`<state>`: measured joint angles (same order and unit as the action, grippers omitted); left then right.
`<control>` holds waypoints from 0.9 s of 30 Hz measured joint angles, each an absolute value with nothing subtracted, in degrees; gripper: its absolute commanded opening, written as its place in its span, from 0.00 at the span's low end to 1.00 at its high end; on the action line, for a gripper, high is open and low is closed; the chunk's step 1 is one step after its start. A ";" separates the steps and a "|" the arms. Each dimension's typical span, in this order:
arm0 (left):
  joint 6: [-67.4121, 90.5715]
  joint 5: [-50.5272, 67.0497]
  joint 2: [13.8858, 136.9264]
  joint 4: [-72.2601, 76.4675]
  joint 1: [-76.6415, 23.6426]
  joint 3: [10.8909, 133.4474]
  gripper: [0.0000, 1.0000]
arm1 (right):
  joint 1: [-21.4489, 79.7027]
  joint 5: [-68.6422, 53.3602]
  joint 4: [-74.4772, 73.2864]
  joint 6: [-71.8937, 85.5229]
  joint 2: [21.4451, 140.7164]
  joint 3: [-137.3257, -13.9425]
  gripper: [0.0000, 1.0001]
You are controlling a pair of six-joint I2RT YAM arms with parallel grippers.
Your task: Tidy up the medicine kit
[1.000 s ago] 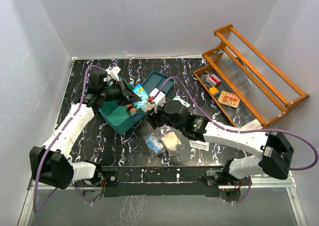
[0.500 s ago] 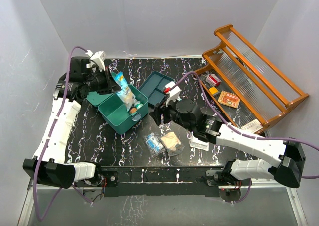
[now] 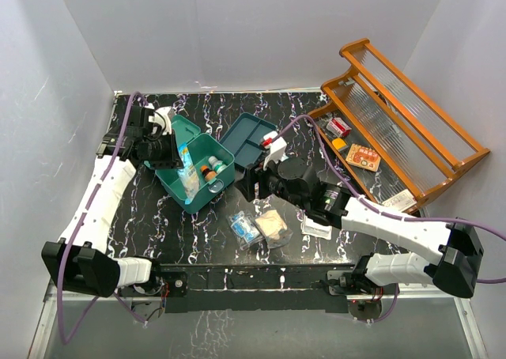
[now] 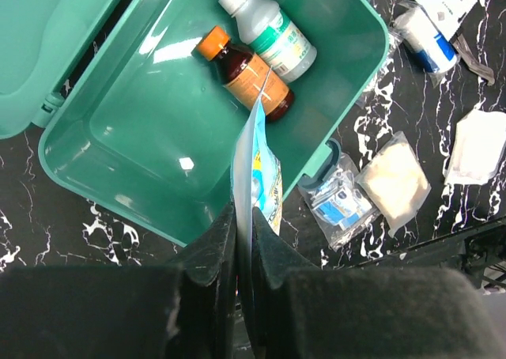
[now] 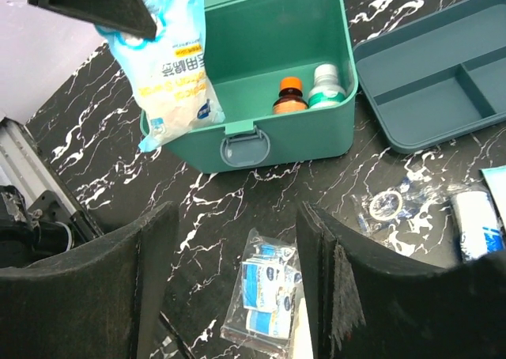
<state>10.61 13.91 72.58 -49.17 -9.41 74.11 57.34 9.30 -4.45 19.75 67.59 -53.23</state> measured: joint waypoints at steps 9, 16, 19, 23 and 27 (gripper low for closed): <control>10.33 12.38 75.07 -46.52 -9.15 74.37 0.01 | 57.34 6.92 -3.99 22.52 67.61 -50.43 0.57; 8.84 12.12 77.01 -46.24 -9.10 78.76 0.01 | 57.34 6.02 -3.03 22.94 67.61 -50.06 0.57; 8.14 12.23 76.23 -44.97 -9.10 77.56 0.01 | 57.34 5.78 -2.72 23.07 67.61 -50.02 0.57; 8.14 13.50 74.67 -41.67 -9.10 70.78 0.01 | 57.34 5.37 -2.59 23.31 67.61 -49.93 0.57; 8.97 15.73 73.28 -36.56 -9.10 61.73 0.04 | 57.34 4.71 -2.31 23.97 67.61 -49.65 0.57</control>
<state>8.97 15.73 73.28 -36.56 -9.10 61.73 57.34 4.71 -2.31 23.97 67.61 -49.65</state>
